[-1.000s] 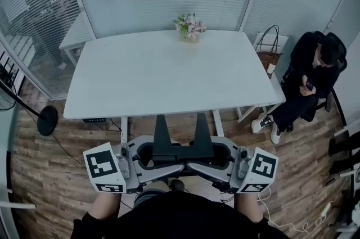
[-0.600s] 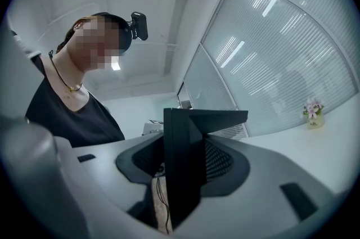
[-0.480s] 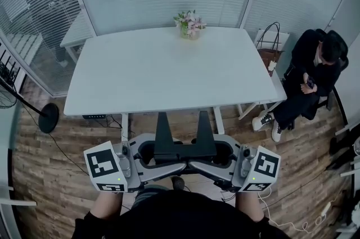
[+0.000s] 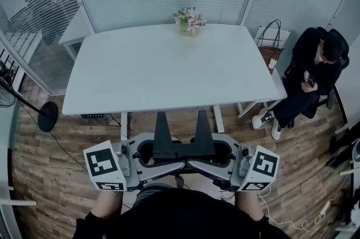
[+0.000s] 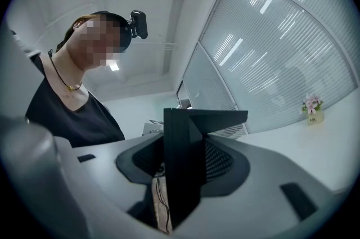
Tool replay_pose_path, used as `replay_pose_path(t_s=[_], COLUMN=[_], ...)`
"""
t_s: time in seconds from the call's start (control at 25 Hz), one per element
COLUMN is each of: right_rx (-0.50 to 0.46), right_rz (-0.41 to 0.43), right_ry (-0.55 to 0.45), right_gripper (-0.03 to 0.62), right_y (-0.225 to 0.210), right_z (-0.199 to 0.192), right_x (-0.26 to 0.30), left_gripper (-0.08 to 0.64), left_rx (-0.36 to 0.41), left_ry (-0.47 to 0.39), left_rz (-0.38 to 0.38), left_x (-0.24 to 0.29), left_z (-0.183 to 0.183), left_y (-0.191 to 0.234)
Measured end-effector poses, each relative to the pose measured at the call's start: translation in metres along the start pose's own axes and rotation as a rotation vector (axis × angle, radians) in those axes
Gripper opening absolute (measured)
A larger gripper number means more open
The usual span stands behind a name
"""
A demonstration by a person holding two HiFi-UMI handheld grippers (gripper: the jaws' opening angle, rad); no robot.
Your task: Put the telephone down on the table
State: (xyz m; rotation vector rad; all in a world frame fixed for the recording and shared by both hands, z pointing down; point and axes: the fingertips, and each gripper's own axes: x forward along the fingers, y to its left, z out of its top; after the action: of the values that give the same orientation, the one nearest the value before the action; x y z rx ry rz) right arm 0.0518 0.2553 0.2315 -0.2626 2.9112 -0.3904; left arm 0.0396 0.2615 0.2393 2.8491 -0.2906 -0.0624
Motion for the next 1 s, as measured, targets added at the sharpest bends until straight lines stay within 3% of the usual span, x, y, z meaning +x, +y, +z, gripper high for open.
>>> replay_pose_path(t_s=[0.4, 1.0], right_rx=[-0.022, -0.036], right_rz=[-0.021, -0.036], right_ry=[-0.002, -0.007], right_gripper=[0.195, 0.195], right_y=[-0.031, -0.123], right_z=[0.013, 0.034], right_x=[0.006, 0.039], left_gripper=[0.181, 0.181], left_rx=[0.012, 0.026], left_ry=[-0.003, -0.002], left_rz=[-0.026, -0.045], left_x=[0.008, 0.016], left_z=[0.013, 0.041], left_y=[0.031, 0.126])
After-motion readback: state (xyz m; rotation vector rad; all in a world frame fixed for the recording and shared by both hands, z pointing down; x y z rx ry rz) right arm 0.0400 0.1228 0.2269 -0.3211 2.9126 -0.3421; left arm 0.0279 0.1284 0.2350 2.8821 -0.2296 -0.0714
